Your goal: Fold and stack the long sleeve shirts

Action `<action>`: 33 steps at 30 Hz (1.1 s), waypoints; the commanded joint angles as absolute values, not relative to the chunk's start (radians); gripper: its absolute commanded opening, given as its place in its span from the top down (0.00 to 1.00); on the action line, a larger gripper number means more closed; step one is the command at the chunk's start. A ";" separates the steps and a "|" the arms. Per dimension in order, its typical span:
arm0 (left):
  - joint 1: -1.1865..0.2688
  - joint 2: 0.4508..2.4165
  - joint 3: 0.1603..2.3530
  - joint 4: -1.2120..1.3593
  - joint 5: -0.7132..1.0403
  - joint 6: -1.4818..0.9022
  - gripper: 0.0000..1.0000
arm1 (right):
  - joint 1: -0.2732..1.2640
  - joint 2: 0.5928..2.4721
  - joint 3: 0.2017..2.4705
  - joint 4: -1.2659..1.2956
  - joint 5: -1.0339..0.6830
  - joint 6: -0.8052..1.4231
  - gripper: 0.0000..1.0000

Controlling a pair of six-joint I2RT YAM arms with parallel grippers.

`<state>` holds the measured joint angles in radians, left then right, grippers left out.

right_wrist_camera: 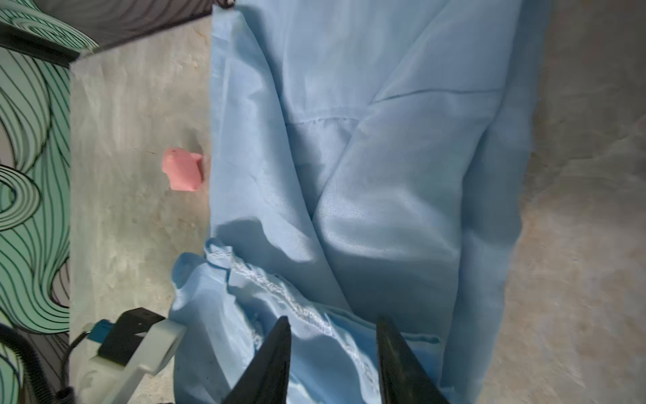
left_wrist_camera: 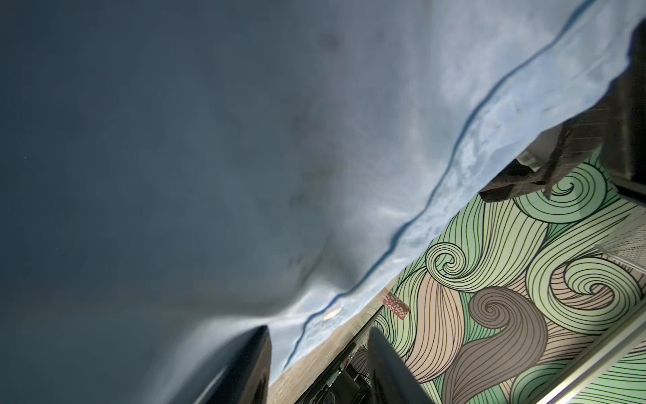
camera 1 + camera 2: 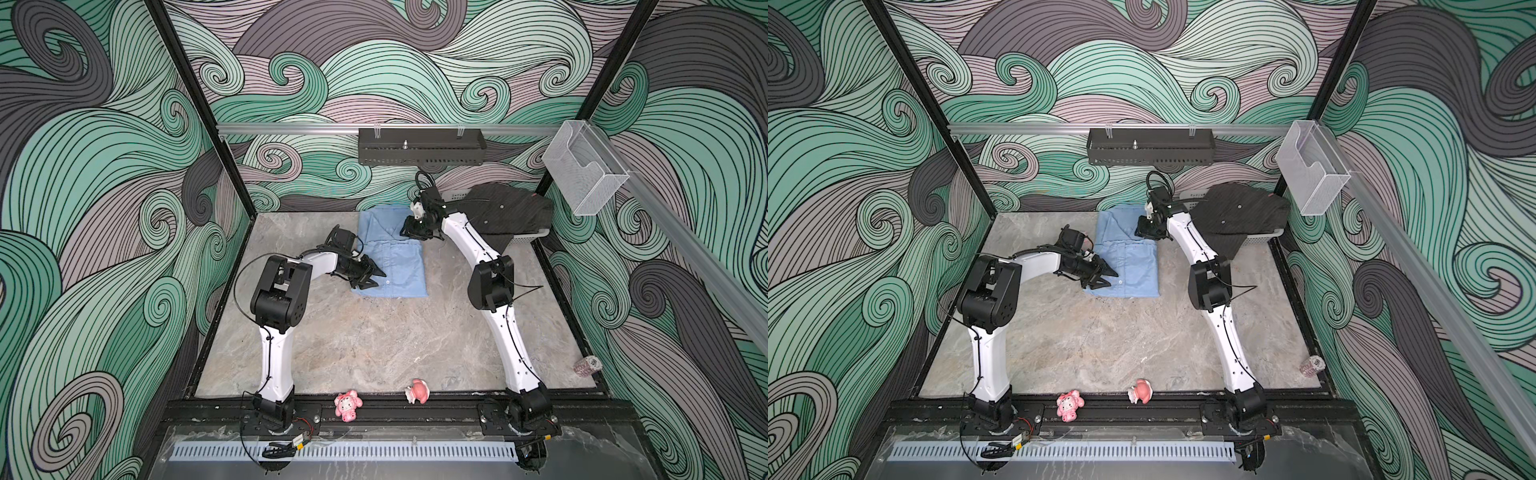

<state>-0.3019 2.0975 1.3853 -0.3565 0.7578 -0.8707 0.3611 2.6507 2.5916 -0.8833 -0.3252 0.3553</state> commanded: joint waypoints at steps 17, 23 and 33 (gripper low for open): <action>-0.217 1.990 1.356 -0.731 0.552 -0.536 0.50 | 0.520 2.327 1.873 -0.877 -0.247 0.442 0.58; -0.146 1.821 1.289 -0.746 0.560 -0.490 0.48 | 0.641 2.098 1.519 -0.712 -0.273 0.531 0.58; -0.084 1.476 1.118 -0.693 0.645 -0.478 0.43 | 0.641 1.811 1.476 -0.722 -0.096 0.423 0.49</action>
